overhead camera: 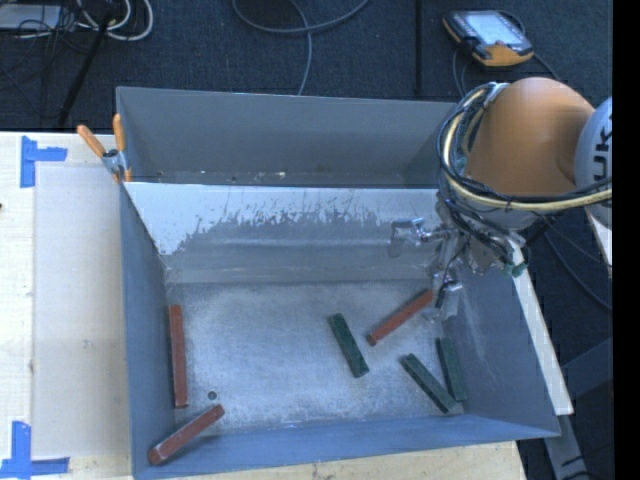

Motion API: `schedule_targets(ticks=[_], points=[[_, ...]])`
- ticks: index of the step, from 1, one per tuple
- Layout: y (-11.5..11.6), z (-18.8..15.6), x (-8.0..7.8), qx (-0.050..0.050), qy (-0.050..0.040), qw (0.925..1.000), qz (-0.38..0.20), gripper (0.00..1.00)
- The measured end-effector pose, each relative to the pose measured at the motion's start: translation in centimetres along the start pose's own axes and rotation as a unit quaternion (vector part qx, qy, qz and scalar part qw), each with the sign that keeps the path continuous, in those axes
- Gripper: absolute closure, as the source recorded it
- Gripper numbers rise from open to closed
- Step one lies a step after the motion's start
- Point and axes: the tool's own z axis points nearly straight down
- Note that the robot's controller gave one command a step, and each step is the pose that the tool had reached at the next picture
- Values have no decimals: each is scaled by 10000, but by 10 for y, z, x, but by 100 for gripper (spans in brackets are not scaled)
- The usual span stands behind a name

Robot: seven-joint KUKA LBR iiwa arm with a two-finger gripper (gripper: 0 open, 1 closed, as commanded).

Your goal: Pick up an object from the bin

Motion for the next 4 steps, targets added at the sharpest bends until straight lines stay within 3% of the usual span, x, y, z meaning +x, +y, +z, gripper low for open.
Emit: schedule_targets(ticks=[2,3,4], points=[[-19,116,-3,7,-16,9983,-577,0],[13,135,-9,2,0,9924,1228,100],[13,135,-9,3,0,9925,1225,100]])
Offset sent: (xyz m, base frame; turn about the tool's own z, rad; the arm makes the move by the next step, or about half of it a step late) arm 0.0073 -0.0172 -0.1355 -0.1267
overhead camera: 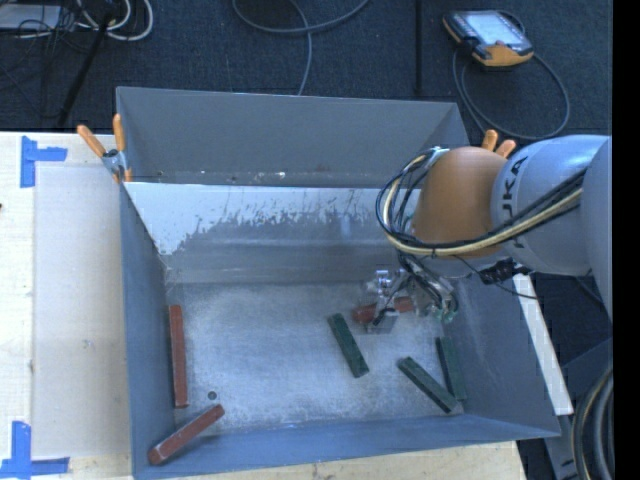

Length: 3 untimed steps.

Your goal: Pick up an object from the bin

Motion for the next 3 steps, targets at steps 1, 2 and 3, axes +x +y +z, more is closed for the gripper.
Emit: schedule_targets(ticks=[1,2,3], points=[[0,-52,0,-4,32,9997,-258,100],[-38,-102,-14,-3,-8,9927,-1210,100],[-33,-171,-18,-3,9,9915,-1303,100]])
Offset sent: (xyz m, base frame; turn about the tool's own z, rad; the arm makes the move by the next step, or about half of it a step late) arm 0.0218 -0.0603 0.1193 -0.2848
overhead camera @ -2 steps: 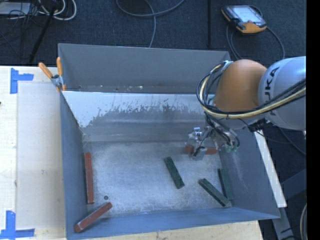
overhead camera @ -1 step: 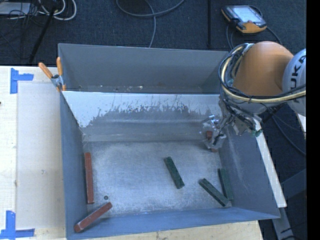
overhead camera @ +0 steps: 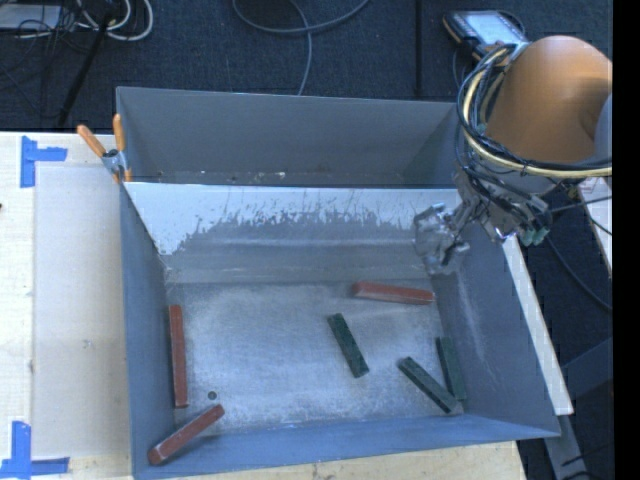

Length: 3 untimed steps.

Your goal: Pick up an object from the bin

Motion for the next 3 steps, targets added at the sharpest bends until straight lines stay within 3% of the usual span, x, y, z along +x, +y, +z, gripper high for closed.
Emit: schedule_targets(ticks=[1,2,3], points=[[8,-43,9,6,-18,9939,-1102,100],[2,67,2,5,-22,9973,731,0],[2,105,1,-6,19,9926,1218,0]])
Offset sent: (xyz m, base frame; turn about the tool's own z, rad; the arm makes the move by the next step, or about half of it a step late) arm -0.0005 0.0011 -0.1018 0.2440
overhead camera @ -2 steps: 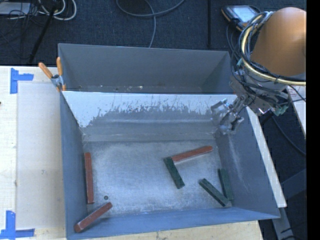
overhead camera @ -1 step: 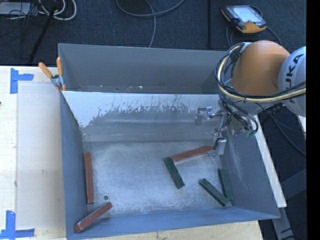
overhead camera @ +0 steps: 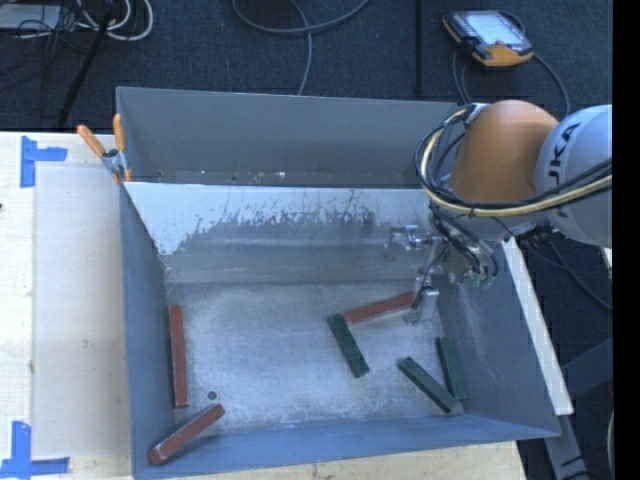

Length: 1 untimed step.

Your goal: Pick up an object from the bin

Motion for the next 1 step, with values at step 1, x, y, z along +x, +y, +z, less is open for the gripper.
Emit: schedule_targets(ticks=[1], points=[[10,25,4,19,-64,9990,-441,0]])
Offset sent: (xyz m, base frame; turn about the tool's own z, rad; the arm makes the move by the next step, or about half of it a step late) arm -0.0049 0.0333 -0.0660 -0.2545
